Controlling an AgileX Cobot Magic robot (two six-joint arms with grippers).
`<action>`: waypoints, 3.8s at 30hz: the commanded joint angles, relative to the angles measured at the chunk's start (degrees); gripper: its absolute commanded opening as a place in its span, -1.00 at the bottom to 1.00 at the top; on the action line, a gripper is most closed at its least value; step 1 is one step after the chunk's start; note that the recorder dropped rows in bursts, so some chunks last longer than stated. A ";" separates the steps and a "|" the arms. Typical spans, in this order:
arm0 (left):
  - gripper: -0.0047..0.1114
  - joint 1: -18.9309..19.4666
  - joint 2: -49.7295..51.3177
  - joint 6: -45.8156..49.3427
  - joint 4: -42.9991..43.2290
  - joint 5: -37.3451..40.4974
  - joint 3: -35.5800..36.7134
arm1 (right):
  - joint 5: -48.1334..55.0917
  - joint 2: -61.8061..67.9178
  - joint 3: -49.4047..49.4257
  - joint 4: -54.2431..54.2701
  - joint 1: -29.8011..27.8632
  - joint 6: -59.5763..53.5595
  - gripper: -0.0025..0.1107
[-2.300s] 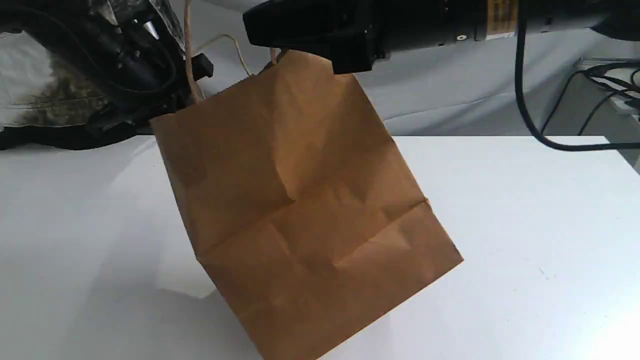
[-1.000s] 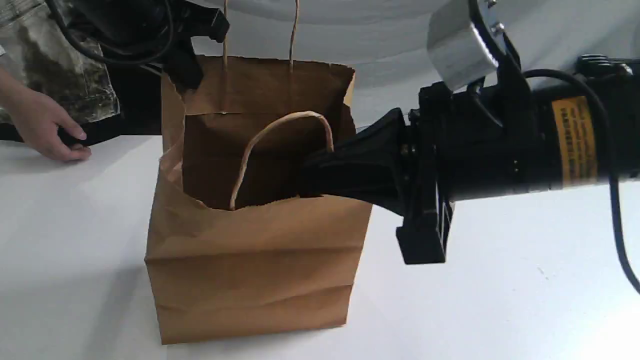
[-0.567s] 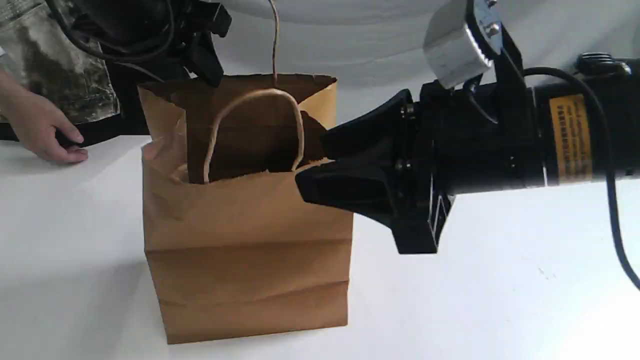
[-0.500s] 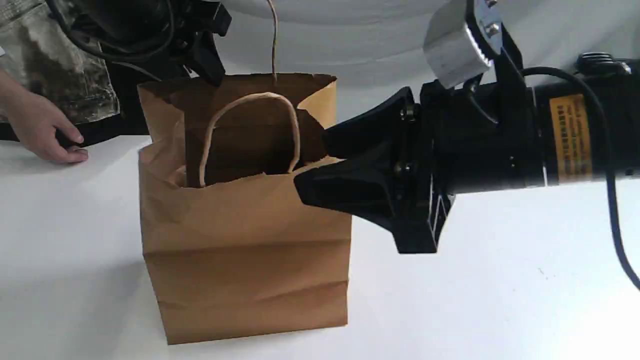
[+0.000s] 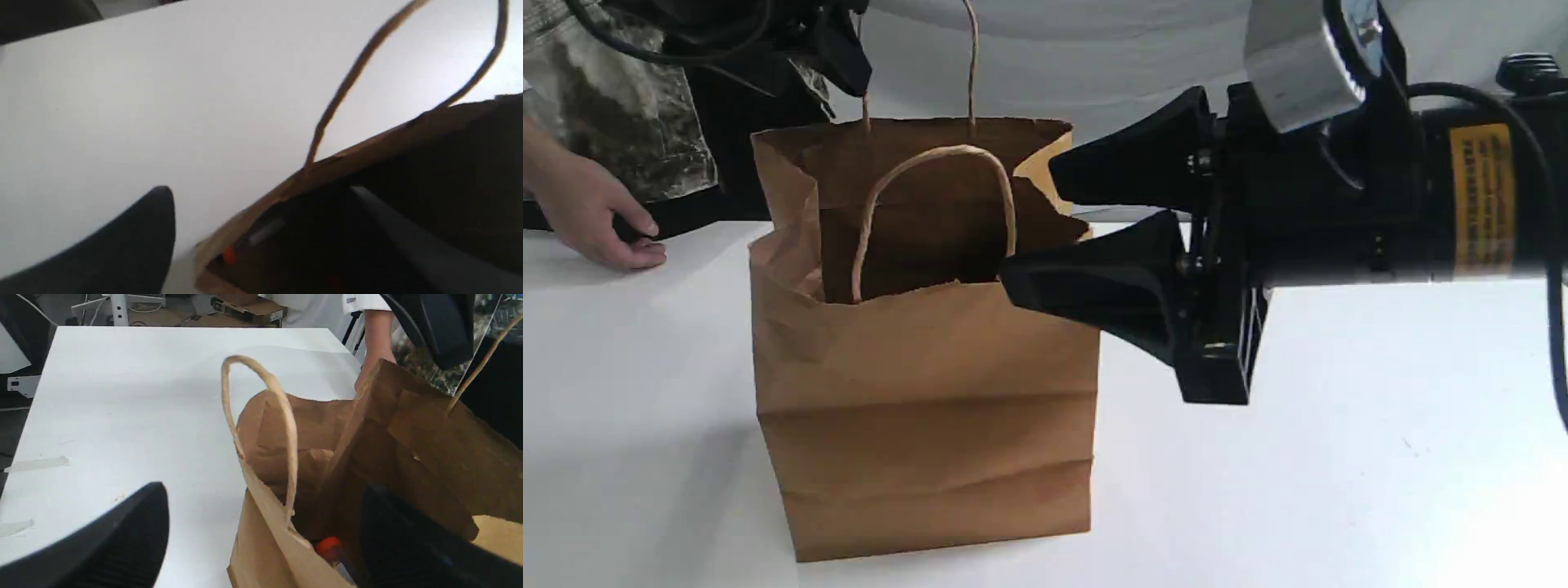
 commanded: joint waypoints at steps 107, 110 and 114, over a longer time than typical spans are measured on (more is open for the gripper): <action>0.14 0.24 -103.71 1.45 19.17 2.02 -5.66 | 36.82 -56.63 46.01 92.85 -15.51 -64.79 0.13; 0.14 0.24 -103.71 1.45 19.17 2.02 -5.66 | 35.66 -61.40 52.84 95.58 -18.61 -64.79 0.13; 0.14 0.24 -103.71 1.45 19.17 2.02 -5.66 | 44.05 -67.36 56.06 95.48 -19.85 -65.22 0.13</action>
